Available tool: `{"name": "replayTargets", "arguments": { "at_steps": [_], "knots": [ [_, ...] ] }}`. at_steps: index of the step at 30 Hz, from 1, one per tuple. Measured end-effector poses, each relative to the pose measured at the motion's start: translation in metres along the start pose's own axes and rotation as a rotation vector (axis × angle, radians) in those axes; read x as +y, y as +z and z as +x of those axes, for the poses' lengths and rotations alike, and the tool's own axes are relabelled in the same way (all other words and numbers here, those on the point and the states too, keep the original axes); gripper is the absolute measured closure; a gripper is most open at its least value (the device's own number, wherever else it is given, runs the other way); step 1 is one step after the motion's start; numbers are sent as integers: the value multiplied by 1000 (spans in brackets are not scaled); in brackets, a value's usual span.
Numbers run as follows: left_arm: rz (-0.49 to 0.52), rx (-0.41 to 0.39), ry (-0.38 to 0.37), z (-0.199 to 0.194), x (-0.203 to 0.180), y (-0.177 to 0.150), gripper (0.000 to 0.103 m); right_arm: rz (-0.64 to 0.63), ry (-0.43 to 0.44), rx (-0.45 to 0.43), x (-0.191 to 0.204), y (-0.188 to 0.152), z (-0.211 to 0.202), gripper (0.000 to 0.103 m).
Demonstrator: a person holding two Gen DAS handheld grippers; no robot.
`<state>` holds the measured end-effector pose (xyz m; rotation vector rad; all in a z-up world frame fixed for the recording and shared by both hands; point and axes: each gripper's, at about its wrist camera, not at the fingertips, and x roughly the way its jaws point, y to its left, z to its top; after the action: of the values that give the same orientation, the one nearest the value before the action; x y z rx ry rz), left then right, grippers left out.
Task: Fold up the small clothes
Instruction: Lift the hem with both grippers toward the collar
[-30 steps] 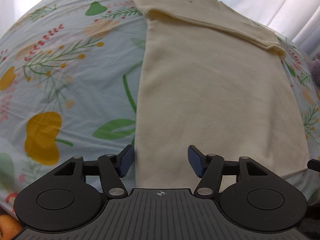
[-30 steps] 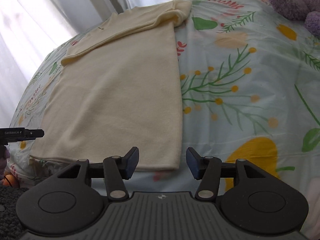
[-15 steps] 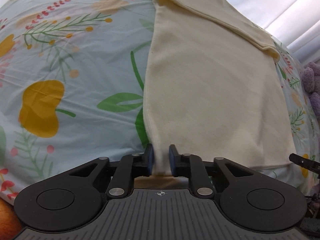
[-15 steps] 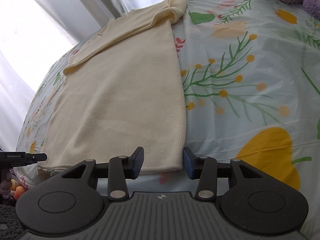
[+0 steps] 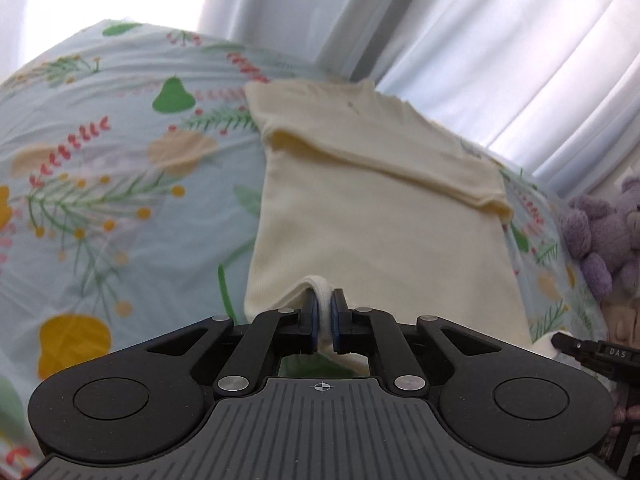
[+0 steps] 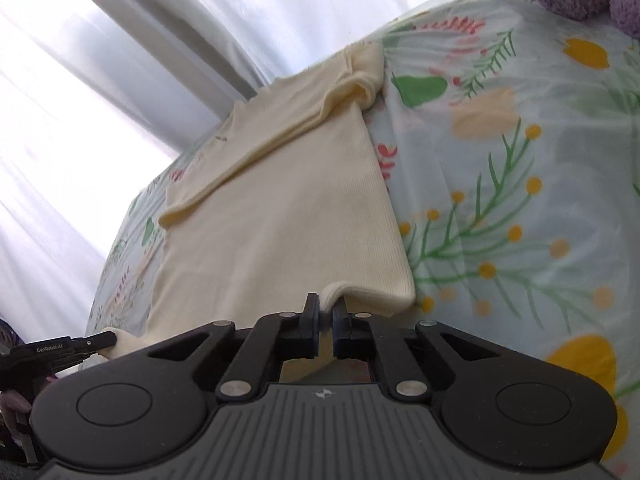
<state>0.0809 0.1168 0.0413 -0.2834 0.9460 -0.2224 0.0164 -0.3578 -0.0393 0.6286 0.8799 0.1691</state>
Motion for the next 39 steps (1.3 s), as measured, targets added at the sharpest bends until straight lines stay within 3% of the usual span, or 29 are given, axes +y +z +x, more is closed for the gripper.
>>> {"name": "replayTargets", "arguments": {
  "at_steps": [5,11,13,14,15,17,24,28,31,33,37,39],
  "knots": [
    [38,-104,83,32,-3,47,95,-113,-70,-98,19,43,33,98],
    [37,-67,161,99,3,64,93,-202,-151,-134,27,69,80,97],
    [45,-69,169,106,8,61,87,-214,-192,-144,26,70,88,97],
    [51,-86,166,105,10,59,79,-220,-210,-161,25,68,89,94],
    [58,-106,162,103,13,57,72,-238,-241,-186,26,66,88,81],
    [82,-125,153,102,19,54,71,-321,-308,-217,27,62,87,63],
    [182,-56,38,116,25,52,69,-446,-243,-81,21,64,102,53],
    [217,-36,53,127,17,53,73,-484,-237,-39,26,64,116,55],
    [232,-31,69,130,12,56,82,-488,-250,-36,29,66,120,73],
    [246,-22,79,131,9,56,92,-498,-258,-42,30,65,119,96],
    [318,-45,142,124,-4,56,94,-555,-289,-74,37,63,114,97],
    [330,-91,129,107,-11,63,94,-566,-281,-110,42,66,103,97]
  ]
}}
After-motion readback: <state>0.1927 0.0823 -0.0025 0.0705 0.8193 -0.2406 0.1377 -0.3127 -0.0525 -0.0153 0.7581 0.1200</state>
